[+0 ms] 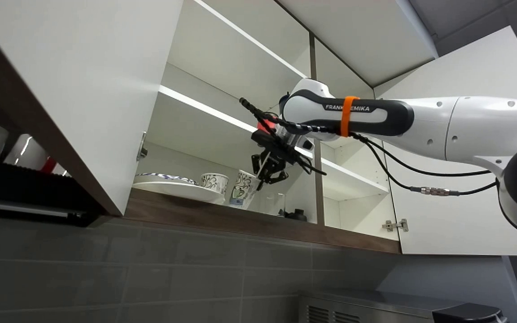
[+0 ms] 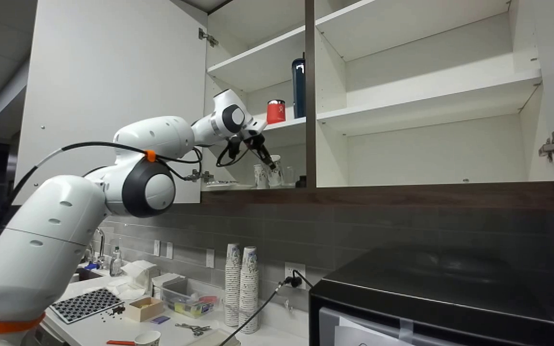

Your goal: Pick up the cup from the cabinet and put it on the counter

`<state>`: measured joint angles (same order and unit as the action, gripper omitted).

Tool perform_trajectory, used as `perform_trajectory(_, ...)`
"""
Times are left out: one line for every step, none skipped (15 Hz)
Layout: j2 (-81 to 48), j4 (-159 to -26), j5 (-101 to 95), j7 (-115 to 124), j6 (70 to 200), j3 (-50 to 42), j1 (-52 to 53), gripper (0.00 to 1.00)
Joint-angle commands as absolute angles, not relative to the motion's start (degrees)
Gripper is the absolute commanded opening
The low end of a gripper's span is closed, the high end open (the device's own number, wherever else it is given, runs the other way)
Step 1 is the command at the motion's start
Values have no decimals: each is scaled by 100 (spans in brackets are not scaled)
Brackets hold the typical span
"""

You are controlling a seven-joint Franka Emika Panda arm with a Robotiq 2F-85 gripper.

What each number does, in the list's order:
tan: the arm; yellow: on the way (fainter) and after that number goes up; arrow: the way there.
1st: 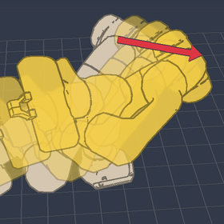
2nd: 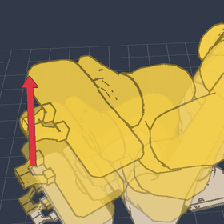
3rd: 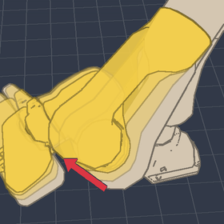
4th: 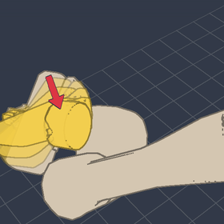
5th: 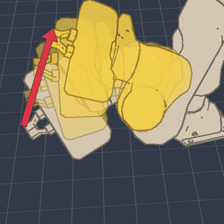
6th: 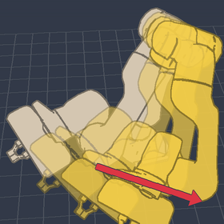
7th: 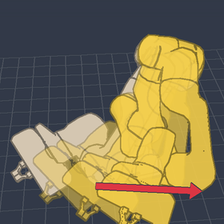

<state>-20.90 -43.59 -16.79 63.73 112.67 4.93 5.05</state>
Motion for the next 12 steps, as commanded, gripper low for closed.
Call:
perform_trajectory(-2132, -4119, -1647, 6376, 11005, 493, 520, 1)
perform_trajectory(-2063, -4170, -1586, 6237, 10979, 530, 489, 1)
perform_trajectory(-1984, -4229, -1518, 6092, 10934, 563, 457, 1)
perform_trajectory(-1882, -4303, -1404, 5888, 10858, 612, 405, 1)
perform_trajectory(-1808, -4352, -1392, 5735, 10800, 619, 386, 1)
perform_trajectory(-1697, -4425, -1259, 5488, 10710, 675, 320, 1)
perform_trajectory(-1562, -4539, -1204, 5250, 10702, 698, 277, 1)
perform_trajectory(-1457, -4613, -1091, 4987, 10667, 731, 226, 1)
perform_trajectory(-1309, -4739, -981, 4697, 10638, 761, 170, 1)
perform_trajectory(-1173, -4861, -836, 4388, 10618, 792, 109, 1)
perform_trajectory(-1033, -4996, -709, 4106, 10651, 805, 58, 1)
perform_trajectory(-870, -5182, -552, 3793, 10707, 823, -7, 1)
